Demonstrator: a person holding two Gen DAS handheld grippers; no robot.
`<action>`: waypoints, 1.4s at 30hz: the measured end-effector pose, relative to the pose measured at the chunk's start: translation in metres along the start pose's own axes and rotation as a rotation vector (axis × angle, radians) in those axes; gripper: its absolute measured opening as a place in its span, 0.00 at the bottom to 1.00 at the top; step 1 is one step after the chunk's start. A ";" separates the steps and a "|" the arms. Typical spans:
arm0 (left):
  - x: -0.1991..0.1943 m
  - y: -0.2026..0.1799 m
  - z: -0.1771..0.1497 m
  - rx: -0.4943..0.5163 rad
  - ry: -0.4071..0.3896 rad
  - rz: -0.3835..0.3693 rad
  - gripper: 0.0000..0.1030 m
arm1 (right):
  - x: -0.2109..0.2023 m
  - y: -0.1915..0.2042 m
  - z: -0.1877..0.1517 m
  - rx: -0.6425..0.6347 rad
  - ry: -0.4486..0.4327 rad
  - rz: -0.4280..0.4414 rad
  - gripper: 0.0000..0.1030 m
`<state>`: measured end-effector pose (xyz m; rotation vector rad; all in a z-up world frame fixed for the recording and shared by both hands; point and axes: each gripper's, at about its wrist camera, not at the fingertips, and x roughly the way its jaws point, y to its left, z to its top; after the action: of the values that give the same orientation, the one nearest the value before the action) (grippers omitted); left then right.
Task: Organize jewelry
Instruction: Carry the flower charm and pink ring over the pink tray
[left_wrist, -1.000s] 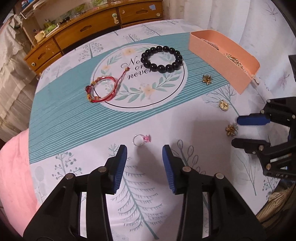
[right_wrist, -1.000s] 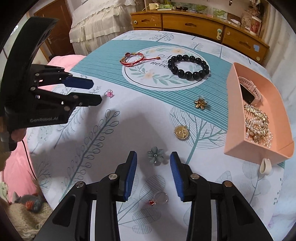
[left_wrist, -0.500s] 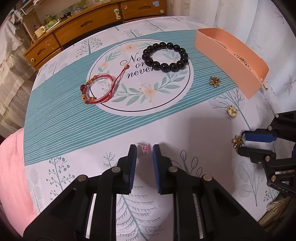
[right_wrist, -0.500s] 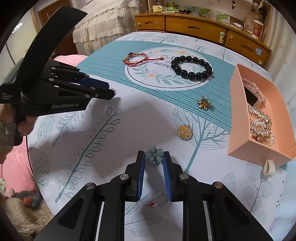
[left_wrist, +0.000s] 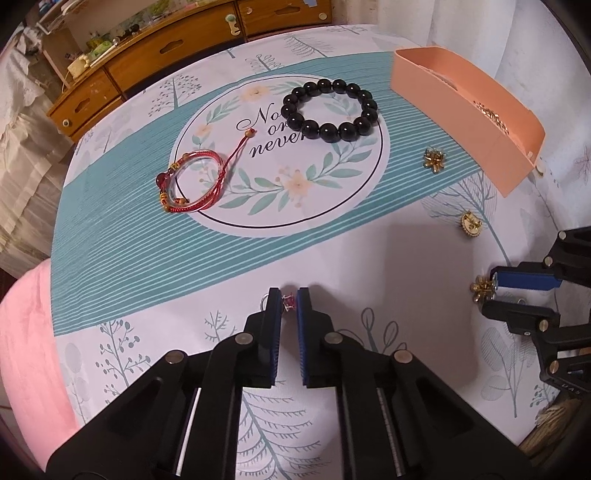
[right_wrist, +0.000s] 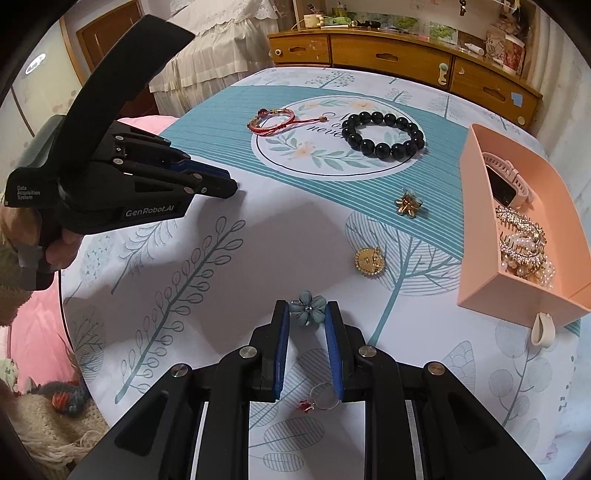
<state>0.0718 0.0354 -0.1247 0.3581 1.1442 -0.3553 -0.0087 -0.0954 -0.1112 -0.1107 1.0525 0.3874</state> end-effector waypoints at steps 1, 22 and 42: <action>0.000 0.002 0.001 -0.010 0.002 -0.006 0.06 | 0.000 0.000 0.000 0.003 -0.001 0.002 0.19; -0.107 -0.027 0.061 -0.037 -0.178 -0.072 0.06 | -0.097 -0.080 0.011 0.338 -0.249 -0.001 0.19; -0.080 -0.139 0.184 -0.043 -0.208 -0.276 0.06 | -0.193 -0.201 0.092 0.533 -0.366 -0.134 0.19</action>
<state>0.1292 -0.1637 0.0039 0.1210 0.9956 -0.5949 0.0563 -0.3059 0.0822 0.3532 0.7507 -0.0065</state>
